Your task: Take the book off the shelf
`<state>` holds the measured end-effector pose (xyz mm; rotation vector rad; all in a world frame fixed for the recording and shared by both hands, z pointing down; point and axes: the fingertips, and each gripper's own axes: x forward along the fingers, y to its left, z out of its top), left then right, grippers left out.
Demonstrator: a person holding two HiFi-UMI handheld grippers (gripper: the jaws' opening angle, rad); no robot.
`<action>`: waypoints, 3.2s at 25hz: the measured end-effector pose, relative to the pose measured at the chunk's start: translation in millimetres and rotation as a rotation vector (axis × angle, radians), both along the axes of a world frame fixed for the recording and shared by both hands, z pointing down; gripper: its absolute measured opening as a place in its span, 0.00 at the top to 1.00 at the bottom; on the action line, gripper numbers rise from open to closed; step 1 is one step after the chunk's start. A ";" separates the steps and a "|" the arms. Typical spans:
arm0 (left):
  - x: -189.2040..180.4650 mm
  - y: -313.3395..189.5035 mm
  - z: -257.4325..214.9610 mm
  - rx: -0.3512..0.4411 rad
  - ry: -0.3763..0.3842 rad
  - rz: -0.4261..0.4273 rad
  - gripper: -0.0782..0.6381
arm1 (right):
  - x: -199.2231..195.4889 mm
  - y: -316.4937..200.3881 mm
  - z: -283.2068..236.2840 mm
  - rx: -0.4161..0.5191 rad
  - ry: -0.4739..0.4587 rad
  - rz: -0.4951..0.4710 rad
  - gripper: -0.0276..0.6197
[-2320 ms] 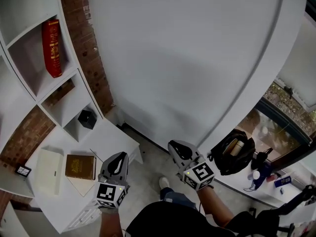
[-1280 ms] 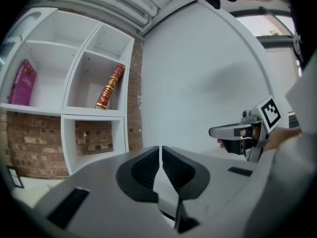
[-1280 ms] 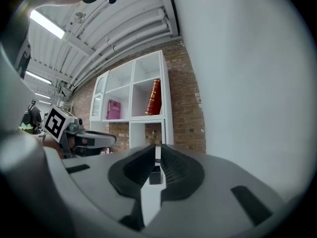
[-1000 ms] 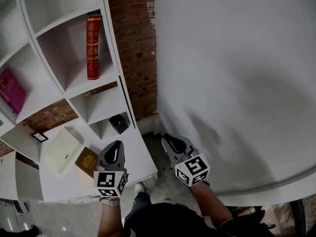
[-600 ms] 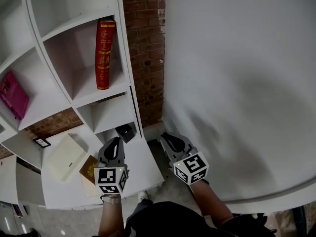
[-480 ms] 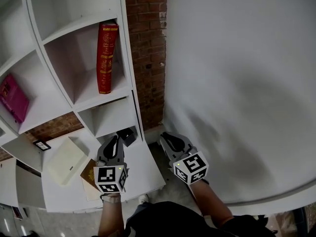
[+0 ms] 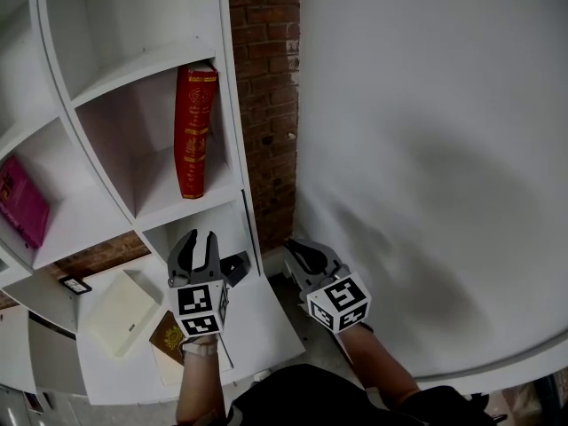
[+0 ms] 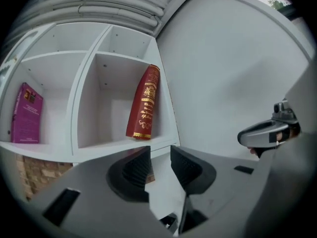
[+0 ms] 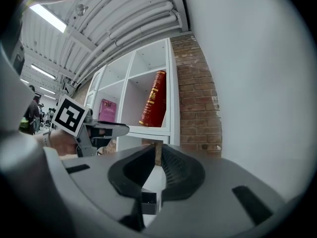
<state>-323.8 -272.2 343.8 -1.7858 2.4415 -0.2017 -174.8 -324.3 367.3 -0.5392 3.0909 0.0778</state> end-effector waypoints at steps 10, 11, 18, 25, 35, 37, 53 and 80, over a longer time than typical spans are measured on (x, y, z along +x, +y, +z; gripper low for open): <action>-36.8 -37.3 -42.6 0.054 -0.073 -0.061 0.58 | -10.1 -23.6 -5.7 -0.001 -0.001 0.049 0.91; -40.0 -40.8 -45.4 0.053 -0.079 -0.064 0.57 | -11.2 -24.8 -6.5 -0.001 -0.002 0.054 0.91; -54.8 -64.8 -59.5 0.063 -0.104 -0.069 0.48 | -17.1 -33.5 -7.1 -0.002 -0.004 0.091 0.91; -68.9 -86.8 -73.0 0.069 -0.137 -0.096 0.48 | -15.4 -45.1 -3.6 -0.014 0.002 0.131 0.91; -79.0 -107.6 -77.1 0.043 -0.154 -0.149 0.49 | -11.0 -63.0 -2.2 -0.030 0.004 0.151 0.91; -80.1 -106.7 -76.9 0.043 -0.160 -0.158 0.52 | -10.6 -63.2 -0.8 -0.033 0.006 0.151 0.91; -70.7 -84.4 -77.0 0.052 -0.140 -0.170 0.55 | 8.2 -52.5 1.5 -0.042 -0.003 0.136 0.91; -7.2 21.2 -77.8 0.084 -0.200 -0.256 0.57 | 50.0 19.3 8.4 -0.040 -0.016 0.002 0.91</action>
